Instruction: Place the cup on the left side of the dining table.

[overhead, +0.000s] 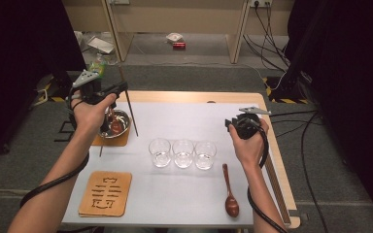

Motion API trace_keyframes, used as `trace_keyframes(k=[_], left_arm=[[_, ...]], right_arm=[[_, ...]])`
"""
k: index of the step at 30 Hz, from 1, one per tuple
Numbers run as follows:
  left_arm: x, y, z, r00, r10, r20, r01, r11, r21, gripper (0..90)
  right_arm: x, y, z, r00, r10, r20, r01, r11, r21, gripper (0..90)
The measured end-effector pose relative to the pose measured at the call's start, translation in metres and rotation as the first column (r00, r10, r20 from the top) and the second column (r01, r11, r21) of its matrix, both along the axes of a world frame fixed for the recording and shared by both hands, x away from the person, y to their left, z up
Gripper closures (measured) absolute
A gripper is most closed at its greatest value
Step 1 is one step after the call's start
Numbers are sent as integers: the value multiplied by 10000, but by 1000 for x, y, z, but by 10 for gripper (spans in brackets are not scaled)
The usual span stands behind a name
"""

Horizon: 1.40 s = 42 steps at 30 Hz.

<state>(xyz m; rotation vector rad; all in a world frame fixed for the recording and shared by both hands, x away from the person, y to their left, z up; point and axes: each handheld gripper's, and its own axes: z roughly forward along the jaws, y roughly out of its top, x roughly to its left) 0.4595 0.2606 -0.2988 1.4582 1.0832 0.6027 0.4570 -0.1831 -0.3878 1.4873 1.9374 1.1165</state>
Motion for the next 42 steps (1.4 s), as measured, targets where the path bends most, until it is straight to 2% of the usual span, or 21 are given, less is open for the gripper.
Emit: trace_keyframes(k=[10, 16, 33, 42], left_arm=[[-14, 14, -9, 9997, 132, -186, -131, 9999, 64, 845], [-27, 22, -13, 9998, 119, -172, -120, 9999, -48, 844], [-64, 50, -30, 9983, 281, -512, -279, 9996, 51, 844], [-83, 63, -32, 9984, 375, -429, -370, 9992, 115, 844]], right_arm=[[-9, -7, -9, 9999, -121, -77, 122, 9999, 83, 671], [-15, -12, -15, 9998, -171, -81, 172, 9998, 84, 669], [-31, -25, -33, 9988, -431, -221, 435, 9988, 209, 663], [-40, -28, -39, 9987, -481, -158, 485, 9985, 240, 662]])
